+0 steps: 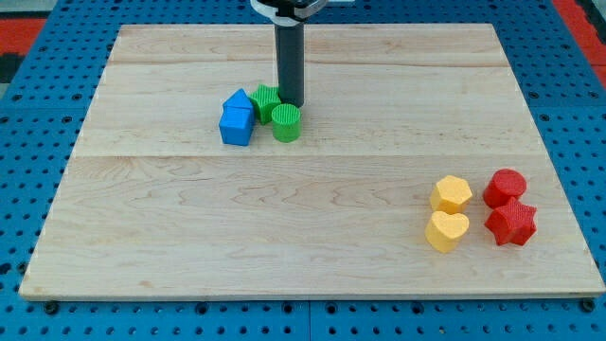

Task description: Move red star into the yellow hexagon

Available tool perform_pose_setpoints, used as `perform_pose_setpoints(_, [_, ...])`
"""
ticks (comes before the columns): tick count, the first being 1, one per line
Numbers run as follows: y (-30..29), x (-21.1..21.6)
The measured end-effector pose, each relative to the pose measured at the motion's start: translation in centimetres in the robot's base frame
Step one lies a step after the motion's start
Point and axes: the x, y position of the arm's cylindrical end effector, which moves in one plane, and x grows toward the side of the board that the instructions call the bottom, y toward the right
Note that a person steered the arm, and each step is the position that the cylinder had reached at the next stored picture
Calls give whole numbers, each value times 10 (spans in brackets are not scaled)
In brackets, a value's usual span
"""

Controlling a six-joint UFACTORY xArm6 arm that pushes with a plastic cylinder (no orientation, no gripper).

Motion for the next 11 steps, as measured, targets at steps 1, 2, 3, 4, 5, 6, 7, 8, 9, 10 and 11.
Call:
perform_pose_setpoints(1, [0, 0])
perform_pose_setpoints(2, [2, 0])
perform_pose_setpoints(3, [3, -1])
perform_pose_setpoints(4, [73, -13])
perform_pose_setpoints(5, [148, -21])
perform_pose_setpoints(6, [259, 15])
perform_pose_setpoints(7, [321, 130])
perform_pose_setpoints(8, [331, 207])
perform_pose_setpoints(9, [234, 212])
perform_pose_setpoints(10, [154, 185])
perform_pose_setpoints(11, [141, 153])
